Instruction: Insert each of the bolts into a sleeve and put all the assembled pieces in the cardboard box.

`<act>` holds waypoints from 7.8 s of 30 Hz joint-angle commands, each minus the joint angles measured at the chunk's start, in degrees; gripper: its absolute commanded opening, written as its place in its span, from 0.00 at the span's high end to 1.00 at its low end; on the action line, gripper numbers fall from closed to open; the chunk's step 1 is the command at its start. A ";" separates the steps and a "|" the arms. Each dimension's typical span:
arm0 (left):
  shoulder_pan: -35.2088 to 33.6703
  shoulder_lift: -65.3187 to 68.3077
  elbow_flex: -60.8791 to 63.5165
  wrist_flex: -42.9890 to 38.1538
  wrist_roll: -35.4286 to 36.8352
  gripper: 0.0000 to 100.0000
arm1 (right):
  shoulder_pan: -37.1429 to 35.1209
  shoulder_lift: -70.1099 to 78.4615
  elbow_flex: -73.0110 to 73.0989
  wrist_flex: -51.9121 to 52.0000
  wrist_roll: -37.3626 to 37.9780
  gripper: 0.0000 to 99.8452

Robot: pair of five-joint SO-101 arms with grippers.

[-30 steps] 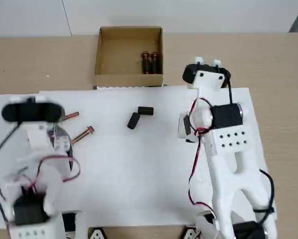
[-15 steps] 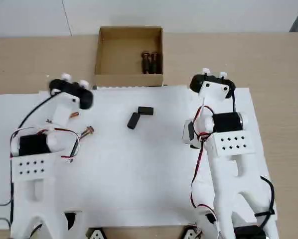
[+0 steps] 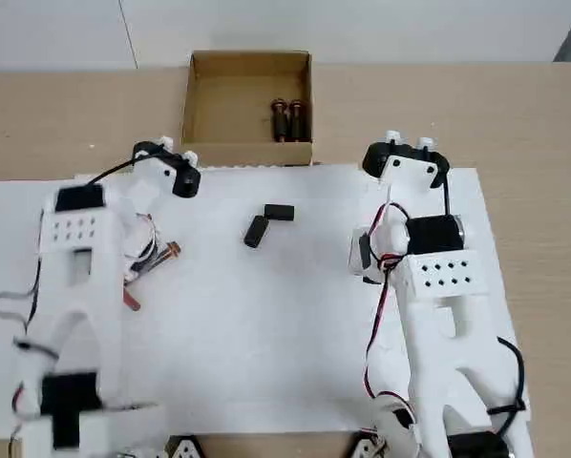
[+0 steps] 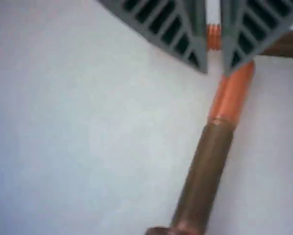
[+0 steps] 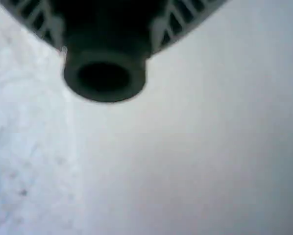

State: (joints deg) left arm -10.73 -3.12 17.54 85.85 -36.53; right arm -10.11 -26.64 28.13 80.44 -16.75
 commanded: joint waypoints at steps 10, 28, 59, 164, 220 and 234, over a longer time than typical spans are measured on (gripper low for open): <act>1.49 17.23 -18.59 6.07 -6.95 0.89 | 0.57 -1.80 -0.26 -1.36 -0.44 1.00; 2.46 24.97 -21.93 1.85 -8.53 0.89 | 0.57 -1.80 -0.26 -1.36 -0.18 1.00; 4.75 9.14 -29.93 13.45 -7.12 0.99 | 0.57 -3.38 -13.36 9.80 -0.18 1.00; 31.56 -101.10 72.48 -40.44 85.45 0.99 | -34.68 -77.14 68.22 -36.62 17.93 1.00; 41.41 -100.92 73.10 -29.36 74.64 0.99 | -34.51 -77.14 66.55 -39.43 23.38 1.00; 35.69 -100.84 70.37 -32.79 61.80 0.74 | -31.16 -77.14 66.46 -39.60 23.38 1.00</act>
State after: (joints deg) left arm 26.29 -103.43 90.77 54.64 28.18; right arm -42.81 -102.42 95.47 42.81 6.20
